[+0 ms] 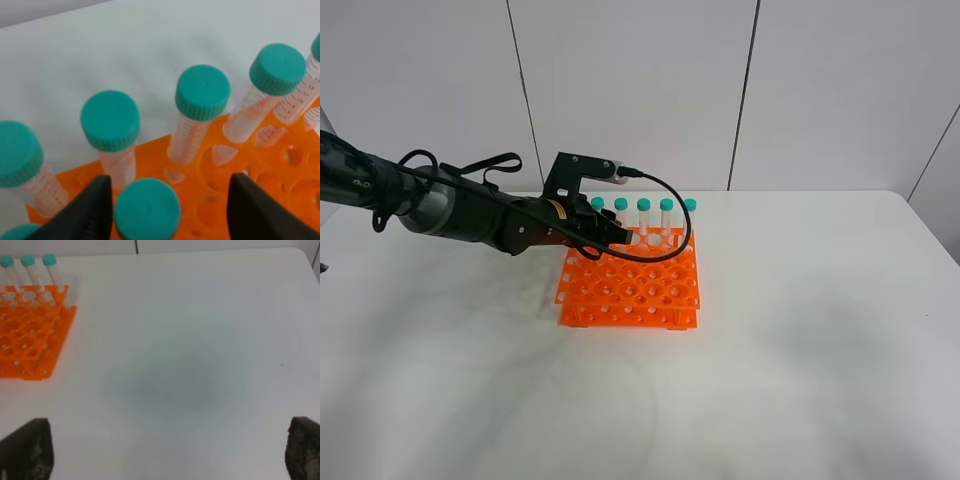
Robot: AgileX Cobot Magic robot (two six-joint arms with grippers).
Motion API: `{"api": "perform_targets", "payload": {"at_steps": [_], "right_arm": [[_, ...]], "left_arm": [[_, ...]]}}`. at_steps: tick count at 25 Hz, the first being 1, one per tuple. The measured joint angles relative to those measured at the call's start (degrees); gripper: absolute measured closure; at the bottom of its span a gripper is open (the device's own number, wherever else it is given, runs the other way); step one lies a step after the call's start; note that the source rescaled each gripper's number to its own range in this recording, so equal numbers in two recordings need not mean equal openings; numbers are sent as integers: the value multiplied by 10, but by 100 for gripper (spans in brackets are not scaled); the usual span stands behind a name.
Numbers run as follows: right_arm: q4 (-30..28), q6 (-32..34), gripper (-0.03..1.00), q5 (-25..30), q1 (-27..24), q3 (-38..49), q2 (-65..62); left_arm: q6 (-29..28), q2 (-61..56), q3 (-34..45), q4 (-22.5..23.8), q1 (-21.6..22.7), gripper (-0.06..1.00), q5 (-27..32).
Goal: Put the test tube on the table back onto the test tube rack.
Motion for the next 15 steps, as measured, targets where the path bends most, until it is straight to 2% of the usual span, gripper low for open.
{"api": "perform_targets", "payload": {"at_steps": [15], "right_arm": [[1,0,-3,0,0,0,0]], "left_arm": [[-2,-31,-2,0,0,49,15]]}}
